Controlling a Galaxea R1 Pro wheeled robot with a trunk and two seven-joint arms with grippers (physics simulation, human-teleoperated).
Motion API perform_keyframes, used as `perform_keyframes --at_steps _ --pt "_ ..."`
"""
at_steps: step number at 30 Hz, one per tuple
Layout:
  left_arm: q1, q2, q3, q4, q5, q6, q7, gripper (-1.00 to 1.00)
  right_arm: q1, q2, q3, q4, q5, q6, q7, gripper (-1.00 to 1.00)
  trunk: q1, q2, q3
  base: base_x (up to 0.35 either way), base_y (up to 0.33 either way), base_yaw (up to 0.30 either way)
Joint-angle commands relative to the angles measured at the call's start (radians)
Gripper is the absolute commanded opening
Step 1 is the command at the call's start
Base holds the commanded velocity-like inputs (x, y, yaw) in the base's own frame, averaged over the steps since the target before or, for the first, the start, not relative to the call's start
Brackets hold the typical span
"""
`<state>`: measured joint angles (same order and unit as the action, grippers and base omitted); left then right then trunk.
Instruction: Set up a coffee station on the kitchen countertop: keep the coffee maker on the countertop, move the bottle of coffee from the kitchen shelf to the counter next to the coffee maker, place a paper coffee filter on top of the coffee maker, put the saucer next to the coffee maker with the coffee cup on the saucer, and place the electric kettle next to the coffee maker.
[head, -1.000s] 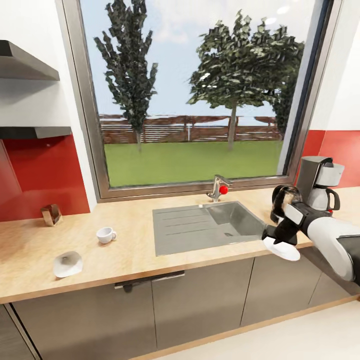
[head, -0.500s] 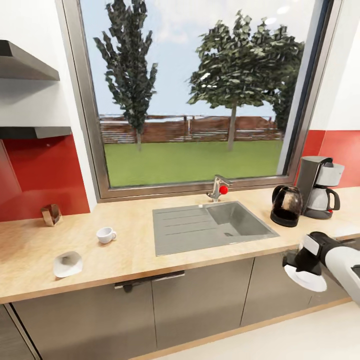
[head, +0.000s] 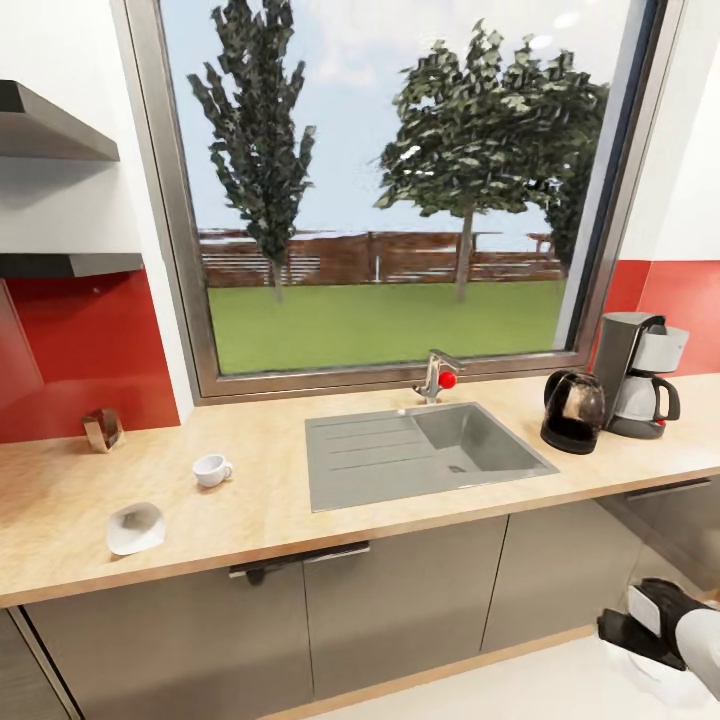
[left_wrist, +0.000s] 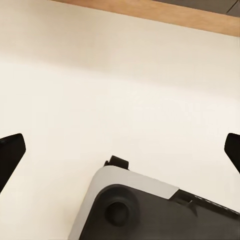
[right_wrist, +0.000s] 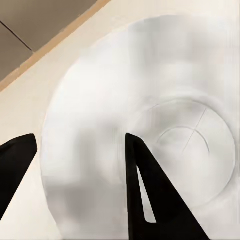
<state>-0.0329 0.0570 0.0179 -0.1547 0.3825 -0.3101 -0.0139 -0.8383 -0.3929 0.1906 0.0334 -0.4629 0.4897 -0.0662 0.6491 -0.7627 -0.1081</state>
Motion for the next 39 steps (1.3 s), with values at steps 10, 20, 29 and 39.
perform_keyframes --at_steps 10,20,29,39 --pt "-0.001 0.003 -0.003 0.002 -0.003 0.008 -0.002 1.0 0.29 0.15 0.007 0.0 0.039 -0.287 -0.001 -1.0 0.0 -0.001 -0.001 0.0 0.0 0.0" --pt "-0.001 0.0 -0.036 0.022 -0.022 -0.007 -0.012 1.0 0.402 0.35 0.007 0.0 0.256 -0.426 -0.026 -1.0 0.0 -0.001 -0.001 0.0 0.0 0.0" --pt "-0.001 -0.011 -0.045 0.111 -0.027 -0.127 -0.015 1.0 0.487 0.413 0.007 0.0 0.273 -0.581 -0.019 -1.0 0.0 -0.001 -0.001 0.002 -0.033 0.0" --pt "-0.001 -0.019 -0.04 0.118 -0.019 -0.137 -0.012 1.0 0.515 0.437 0.007 0.0 0.274 -0.598 -0.032 -1.0 0.0 -0.001 -0.002 0.092 -0.278 0.155"
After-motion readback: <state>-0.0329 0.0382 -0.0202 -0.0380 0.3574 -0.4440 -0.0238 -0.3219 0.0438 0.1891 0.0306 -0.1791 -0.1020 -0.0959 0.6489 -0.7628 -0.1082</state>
